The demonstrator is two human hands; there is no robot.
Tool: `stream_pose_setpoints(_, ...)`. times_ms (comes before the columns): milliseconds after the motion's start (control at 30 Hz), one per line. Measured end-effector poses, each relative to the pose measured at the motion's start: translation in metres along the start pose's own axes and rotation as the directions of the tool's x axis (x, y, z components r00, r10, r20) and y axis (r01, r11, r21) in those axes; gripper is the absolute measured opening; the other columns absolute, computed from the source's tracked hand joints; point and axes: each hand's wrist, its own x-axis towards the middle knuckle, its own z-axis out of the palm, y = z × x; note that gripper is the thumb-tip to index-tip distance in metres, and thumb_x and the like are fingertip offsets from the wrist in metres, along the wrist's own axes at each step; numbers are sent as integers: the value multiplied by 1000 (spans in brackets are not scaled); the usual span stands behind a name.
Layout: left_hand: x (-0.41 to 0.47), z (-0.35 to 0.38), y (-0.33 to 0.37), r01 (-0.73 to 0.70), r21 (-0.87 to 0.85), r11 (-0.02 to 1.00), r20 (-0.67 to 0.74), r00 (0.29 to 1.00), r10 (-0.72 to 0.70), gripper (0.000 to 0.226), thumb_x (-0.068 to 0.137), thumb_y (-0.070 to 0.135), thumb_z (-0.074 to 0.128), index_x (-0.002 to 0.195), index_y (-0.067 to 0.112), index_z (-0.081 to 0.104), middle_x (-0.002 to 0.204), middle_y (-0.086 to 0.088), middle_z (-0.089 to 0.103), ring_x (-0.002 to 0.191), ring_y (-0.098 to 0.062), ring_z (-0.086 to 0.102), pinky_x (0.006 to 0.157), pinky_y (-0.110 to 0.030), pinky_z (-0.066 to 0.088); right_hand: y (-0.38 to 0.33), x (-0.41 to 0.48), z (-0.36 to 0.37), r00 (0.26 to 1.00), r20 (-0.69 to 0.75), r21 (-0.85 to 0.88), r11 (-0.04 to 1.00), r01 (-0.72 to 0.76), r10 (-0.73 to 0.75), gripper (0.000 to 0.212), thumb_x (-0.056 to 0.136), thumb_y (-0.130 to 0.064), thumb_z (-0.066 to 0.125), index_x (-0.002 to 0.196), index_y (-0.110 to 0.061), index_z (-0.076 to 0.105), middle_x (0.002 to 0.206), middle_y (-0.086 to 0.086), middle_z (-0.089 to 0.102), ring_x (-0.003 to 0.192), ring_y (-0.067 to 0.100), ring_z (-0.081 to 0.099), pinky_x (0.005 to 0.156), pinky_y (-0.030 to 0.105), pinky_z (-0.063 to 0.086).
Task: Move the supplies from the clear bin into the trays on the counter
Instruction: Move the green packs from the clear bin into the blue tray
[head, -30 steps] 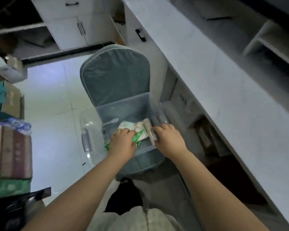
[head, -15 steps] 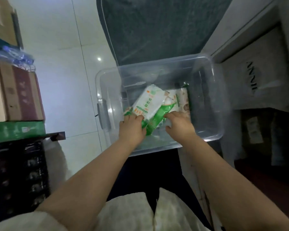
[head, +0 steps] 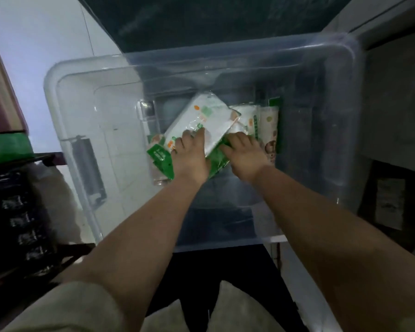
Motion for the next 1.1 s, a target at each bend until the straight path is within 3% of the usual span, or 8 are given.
stream_pose_setpoints(167, 9, -8, -18, -74, -209, 975, -159, 986, 41, 48, 78, 14, 64, 125, 15, 51, 123, -15, 53, 104, -36, 52, 79, -47, 49, 6, 12, 11, 999, -25, -112, 993, 39, -42, 92, 64, -1, 69, 143, -19, 24, 151, 22, 21, 137, 44, 17, 113, 58, 9)
stream_pose_setpoints(300, 1, -25, -39, -145, -286, 947, -272, 960, 65, 31, 83, 11, 60, 114, 14, 62, 113, -10, 63, 100, -32, 58, 74, -39, 49, 8, 23, 8, 978, -172, -60, 992, 113, -121, 69, 58, -5, 80, 122, -17, 58, 133, 19, 52, 124, 42, 45, 104, 57, 32)
stream_pose_setpoints(433, -8, -44, -47, -164, -267, 950, -279, 956, 87, 32, 84, 7, 59, 116, 14, 62, 112, -11, 64, 100, -35, 59, 74, -38, 47, 1, 21, -8, 897, -414, 1, 986, 169, -154, 30, 65, -8, 78, 93, -14, 70, 103, 14, 67, 100, 37, 61, 94, 51, 43)
stream_pose_setpoints(533, -20, -63, -40, -147, -259, 955, -241, 967, 83, 34, 86, 9, 57, 119, 16, 61, 111, -12, 64, 101, -36, 57, 76, -41, 48, -10, 13, -33, 807, -576, 34, 983, 183, -130, 17, 72, -10, 73, 87, -16, 71, 94, 9, 68, 90, 32, 63, 89, 42, 42)
stream_pose_setpoints(833, -83, -153, -6, -387, -241, 890, -223, 915, 337, 40, 93, 7, 50, 129, 23, 54, 113, -11, 65, 95, -34, 59, 79, -41, 48, -42, -74, -128, 667, -744, 129, 987, 92, 35, 23, 70, -3, 75, 90, -13, 72, 89, 11, 66, 90, 26, 45, 77, 41, 37)
stream_pose_setpoints(933, -103, -179, -1, -511, -191, 838, -250, 851, 462, 34, 95, 27, 51, 129, 25, 53, 116, -6, 63, 102, -30, 58, 80, -38, 48, -56, -108, -155, 590, -791, 212, 977, 11, 165, 21, 67, -4, 78, 86, -13, 73, 85, 12, 65, 85, 26, 46, 68, 40, 45)
stream_pose_setpoints(1000, -117, -191, 2, -578, -133, 805, -236, 807, 541, 48, 88, 49, 55, 132, 30, 49, 120, -1, 62, 106, -24, 56, 84, -38, 48, -68, -131, -168, 543, -811, 235, 971, -38, 218, 20, 67, -4, 74, 85, -12, 73, 83, 13, 64, 81, 29, 50, 67, 41, 47)
stream_pose_setpoints(1100, -137, -200, 7, -652, -46, 756, -250, 741, 623, 56, 81, 48, 65, 132, 33, 46, 123, 3, 62, 108, -22, 56, 85, -36, 47, -90, -165, -177, 490, -822, 266, 957, -117, 289, 26, 64, -1, 79, 87, -11, 73, 82, 13, 63, 79, 29, 52, 69, 41, 46)
